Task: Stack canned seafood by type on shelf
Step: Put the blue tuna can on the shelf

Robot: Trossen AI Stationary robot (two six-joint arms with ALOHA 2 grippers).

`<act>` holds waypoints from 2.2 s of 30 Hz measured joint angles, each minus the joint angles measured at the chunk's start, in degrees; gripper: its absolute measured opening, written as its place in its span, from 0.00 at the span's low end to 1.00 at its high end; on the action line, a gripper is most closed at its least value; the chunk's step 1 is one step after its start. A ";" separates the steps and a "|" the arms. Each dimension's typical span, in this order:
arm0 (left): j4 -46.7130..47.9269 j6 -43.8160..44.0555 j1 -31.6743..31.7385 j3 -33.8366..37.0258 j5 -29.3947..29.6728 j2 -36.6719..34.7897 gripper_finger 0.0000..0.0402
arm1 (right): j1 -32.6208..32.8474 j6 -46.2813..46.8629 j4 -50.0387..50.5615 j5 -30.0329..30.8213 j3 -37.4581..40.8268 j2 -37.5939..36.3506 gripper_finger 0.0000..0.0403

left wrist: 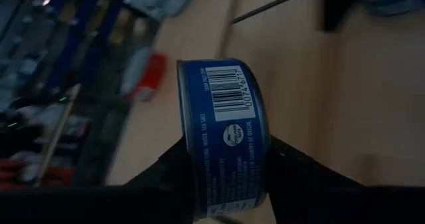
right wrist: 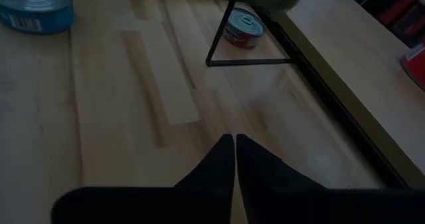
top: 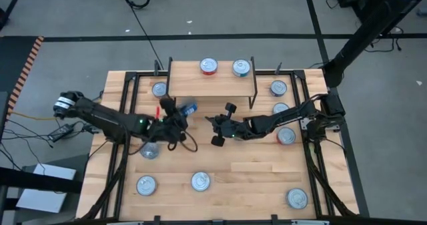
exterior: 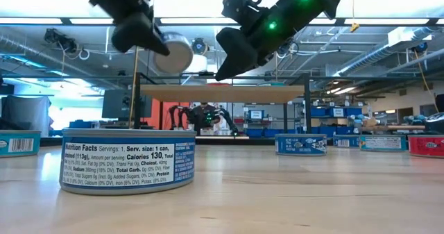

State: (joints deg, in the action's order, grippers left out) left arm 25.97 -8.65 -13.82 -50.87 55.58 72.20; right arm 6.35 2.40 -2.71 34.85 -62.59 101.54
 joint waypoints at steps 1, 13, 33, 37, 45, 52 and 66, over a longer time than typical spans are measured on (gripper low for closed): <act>1.02 -0.57 0.96 -1.29 0.13 0.00 0.35 | 0.02 -0.01 0.02 -0.07 0.00 0.00 0.07; 1.66 -15.62 17.03 -5.90 -1.82 0.15 0.35 | 0.04 0.01 0.17 -2.05 0.00 0.00 0.06; -5.43 -25.50 32.63 -8.66 -12.09 8.11 0.35 | 0.04 0.41 0.26 -3.56 0.00 0.00 0.06; -3.56 -25.68 32.67 -11.92 -12.59 11.04 0.35 | 0.04 0.43 0.52 -3.56 0.00 0.00 0.06; 0.54 -23.84 32.66 -16.79 -15.04 14.47 0.42 | 0.04 0.45 1.62 -3.54 0.00 0.00 0.06; 2.61 -23.13 34.18 -16.79 -15.07 14.47 0.41 | 0.04 0.45 1.63 -3.89 0.00 0.00 0.06; 6.38 -22.55 35.32 -16.90 -15.85 14.36 0.40 | 0.04 0.47 1.61 -4.55 0.00 0.00 0.06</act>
State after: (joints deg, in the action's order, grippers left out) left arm 32.35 -31.19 21.50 -67.77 39.72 86.56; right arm 6.39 2.87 -1.10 30.30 -62.59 101.54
